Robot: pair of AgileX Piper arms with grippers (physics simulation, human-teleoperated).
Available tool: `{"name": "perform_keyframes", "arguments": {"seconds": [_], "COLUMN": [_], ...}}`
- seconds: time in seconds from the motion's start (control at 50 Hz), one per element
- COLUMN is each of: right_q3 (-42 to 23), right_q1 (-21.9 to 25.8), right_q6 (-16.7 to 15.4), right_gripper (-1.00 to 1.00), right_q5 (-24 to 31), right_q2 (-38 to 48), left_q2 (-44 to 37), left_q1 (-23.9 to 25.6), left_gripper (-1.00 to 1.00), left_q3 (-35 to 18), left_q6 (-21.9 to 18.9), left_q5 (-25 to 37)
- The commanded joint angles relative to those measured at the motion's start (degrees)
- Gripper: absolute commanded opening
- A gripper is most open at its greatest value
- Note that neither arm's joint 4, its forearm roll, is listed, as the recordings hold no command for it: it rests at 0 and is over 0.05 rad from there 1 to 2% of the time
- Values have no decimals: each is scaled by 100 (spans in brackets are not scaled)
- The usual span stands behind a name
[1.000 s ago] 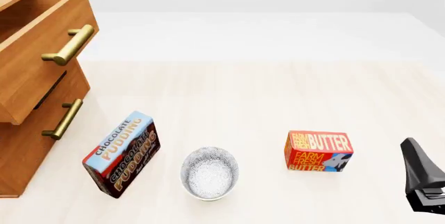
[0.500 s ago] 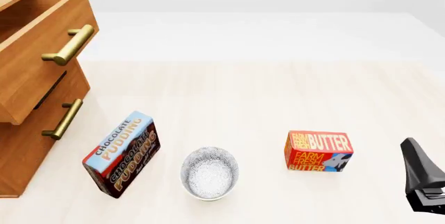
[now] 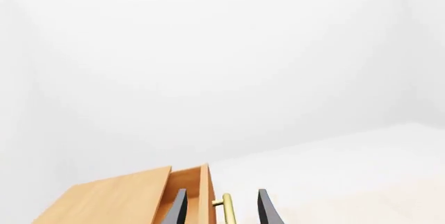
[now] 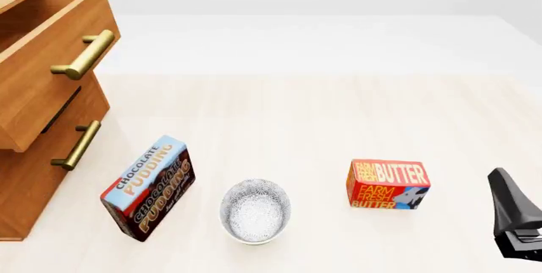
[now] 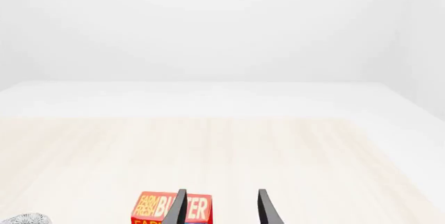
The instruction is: Put the bowl in the top drawer of the cabinet.
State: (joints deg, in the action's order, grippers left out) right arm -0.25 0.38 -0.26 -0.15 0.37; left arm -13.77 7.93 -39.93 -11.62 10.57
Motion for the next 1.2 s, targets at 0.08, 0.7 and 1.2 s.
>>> {"name": "perform_keyframes", "arguments": {"seconds": [0.08,0.7,1.2], "right_q3": [0,0,0], "right_q1": [0,1,0], "right_q6": [1,0,0], "right_gripper": [100,100,100], "right_q5": [0,0,0], "right_q2": [1,0,0], "left_q2": [-917,-2966,-4042], "left_q1": [-176,-811,-1219], "left_gripper": [100,100,100], "left_q3": [-556,-1647,-1982], "left_q6": [450,1908,2579], "left_q5": [-189,-141,-187]}}
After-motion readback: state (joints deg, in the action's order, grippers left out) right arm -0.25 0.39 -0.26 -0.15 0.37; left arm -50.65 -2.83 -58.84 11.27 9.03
